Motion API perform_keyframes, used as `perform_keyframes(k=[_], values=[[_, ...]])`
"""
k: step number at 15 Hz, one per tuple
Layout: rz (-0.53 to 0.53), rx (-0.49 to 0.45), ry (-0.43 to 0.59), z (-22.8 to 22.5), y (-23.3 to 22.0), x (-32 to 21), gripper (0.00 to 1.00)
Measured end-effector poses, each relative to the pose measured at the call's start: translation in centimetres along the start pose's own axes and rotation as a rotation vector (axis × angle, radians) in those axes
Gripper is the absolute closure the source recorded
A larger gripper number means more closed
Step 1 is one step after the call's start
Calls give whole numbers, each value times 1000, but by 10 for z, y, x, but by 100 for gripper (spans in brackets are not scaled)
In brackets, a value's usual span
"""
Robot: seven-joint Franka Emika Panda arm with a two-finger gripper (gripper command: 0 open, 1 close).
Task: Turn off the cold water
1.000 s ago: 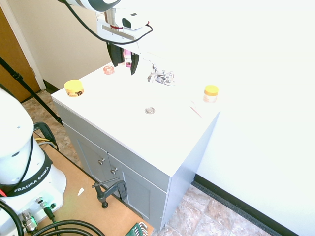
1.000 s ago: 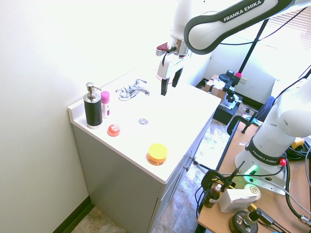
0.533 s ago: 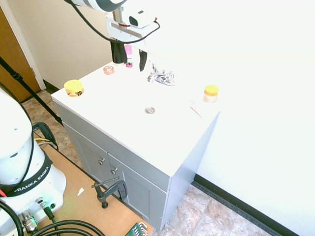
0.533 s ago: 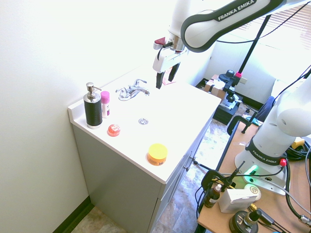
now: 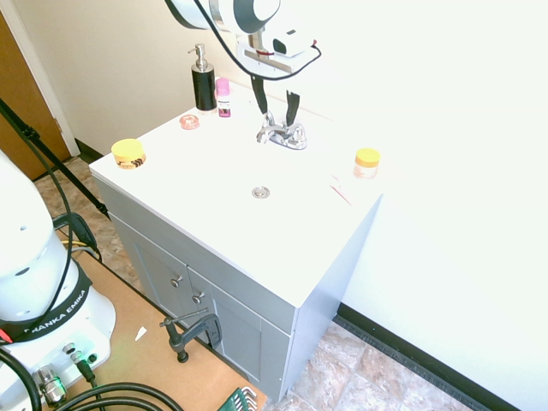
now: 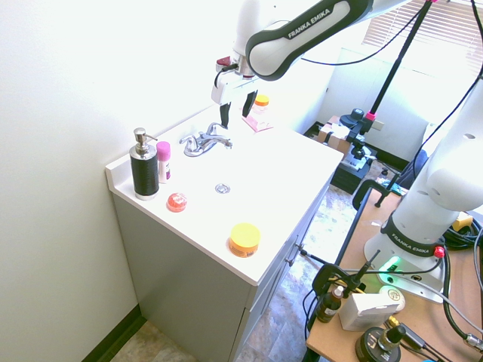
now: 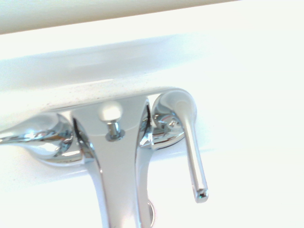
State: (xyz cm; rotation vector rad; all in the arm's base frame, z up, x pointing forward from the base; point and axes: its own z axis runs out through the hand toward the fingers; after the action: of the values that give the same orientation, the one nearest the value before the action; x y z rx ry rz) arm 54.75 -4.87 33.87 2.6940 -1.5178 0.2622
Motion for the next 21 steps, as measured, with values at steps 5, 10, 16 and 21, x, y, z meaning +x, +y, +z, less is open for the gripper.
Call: perform_keyframes(k=[5,10,16,21], values=[[36,-24,18,34,-3,20,0],[63,-37,28,43,3,37,0],[81,-49,70,47,15,61,0],[101,-42,97,52,-3,83,0]])
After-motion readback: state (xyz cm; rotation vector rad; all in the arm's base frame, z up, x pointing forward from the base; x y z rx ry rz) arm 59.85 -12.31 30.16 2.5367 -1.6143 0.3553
